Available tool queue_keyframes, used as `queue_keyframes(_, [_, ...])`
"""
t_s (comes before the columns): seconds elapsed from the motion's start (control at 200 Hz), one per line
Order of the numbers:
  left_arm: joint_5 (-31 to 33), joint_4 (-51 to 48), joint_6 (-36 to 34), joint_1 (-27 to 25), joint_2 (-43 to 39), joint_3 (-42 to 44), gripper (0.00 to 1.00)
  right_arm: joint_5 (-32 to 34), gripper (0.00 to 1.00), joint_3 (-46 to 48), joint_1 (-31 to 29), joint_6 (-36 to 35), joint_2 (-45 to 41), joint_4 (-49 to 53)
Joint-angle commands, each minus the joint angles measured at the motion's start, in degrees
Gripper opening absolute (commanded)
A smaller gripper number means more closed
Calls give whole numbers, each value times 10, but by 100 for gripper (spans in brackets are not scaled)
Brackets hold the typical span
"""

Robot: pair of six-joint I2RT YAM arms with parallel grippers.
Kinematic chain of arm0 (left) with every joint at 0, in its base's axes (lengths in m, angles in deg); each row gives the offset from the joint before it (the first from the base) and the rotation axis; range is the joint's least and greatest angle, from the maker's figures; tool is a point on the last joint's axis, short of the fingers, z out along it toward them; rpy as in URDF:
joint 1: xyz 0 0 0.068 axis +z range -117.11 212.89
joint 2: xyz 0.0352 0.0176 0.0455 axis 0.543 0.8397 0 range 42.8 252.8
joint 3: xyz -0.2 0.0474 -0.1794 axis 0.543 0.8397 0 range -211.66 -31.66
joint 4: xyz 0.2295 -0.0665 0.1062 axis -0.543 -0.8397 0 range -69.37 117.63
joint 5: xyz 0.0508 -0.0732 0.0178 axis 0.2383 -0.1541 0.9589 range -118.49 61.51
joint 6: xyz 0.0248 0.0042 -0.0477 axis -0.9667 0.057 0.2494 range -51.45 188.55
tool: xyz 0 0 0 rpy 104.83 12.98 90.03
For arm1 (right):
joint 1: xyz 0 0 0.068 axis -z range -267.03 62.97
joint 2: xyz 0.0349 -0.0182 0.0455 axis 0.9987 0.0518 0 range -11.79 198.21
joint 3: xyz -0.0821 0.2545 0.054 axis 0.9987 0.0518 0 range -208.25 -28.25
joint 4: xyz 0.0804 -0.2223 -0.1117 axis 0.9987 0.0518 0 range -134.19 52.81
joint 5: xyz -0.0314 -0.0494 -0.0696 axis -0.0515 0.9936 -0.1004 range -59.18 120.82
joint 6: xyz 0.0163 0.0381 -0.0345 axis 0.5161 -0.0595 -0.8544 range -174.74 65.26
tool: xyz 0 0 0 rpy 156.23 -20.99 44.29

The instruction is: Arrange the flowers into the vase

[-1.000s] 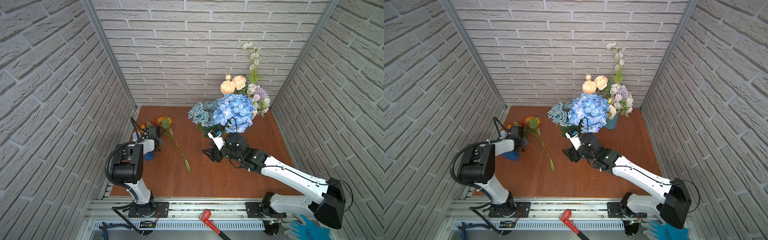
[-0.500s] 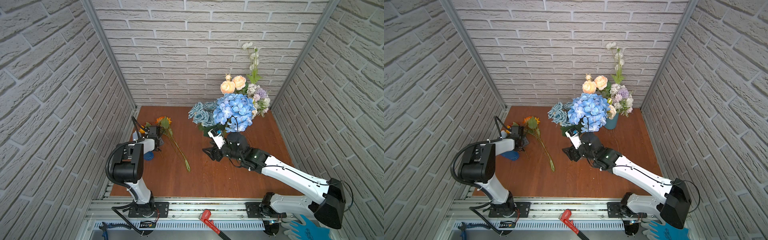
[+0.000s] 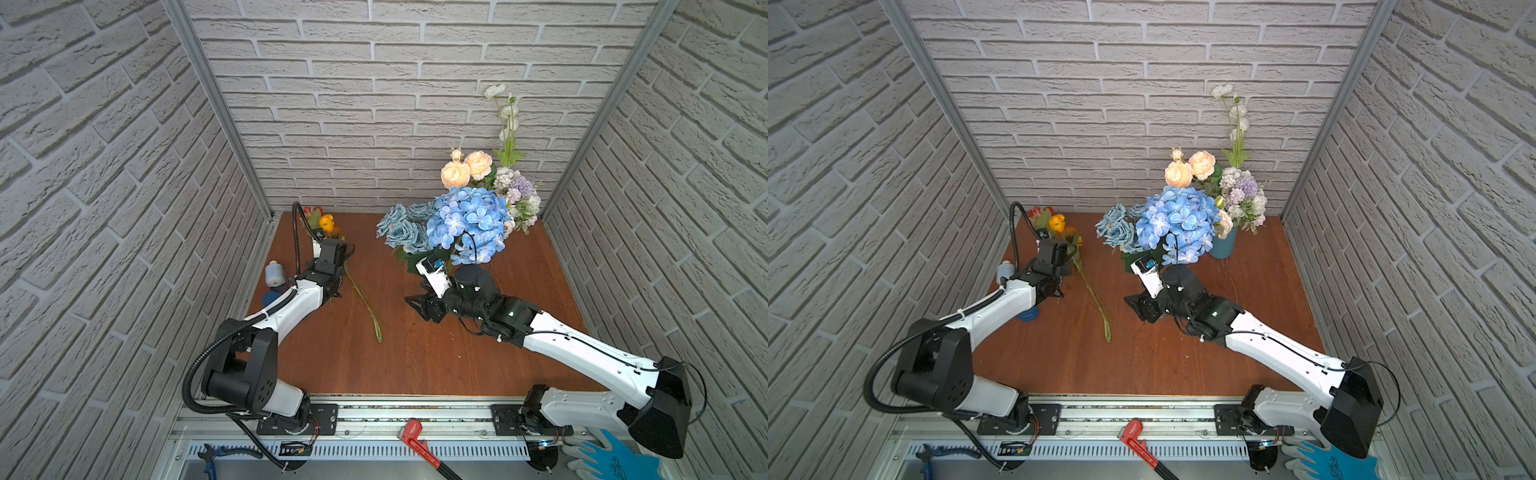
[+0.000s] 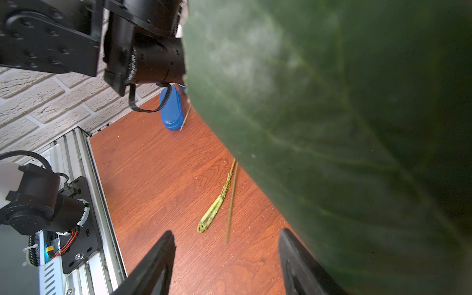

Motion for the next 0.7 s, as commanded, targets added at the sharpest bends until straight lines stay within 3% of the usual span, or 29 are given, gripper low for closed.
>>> queue_keyframes(0.0, [5,22,-23,-9,-27,-16,0,6,65,-13,-4,-5,-23,-33])
queue_keyframes(0.31, [-71,51,-12,-12,-96,-14,0,-3,65,-24,-4,-14,-45,-37])
queue_keyframes(0.695, [-238,204,-51,-44,-239,18,0,-29,64,-41,-4,-7,-100,-44])
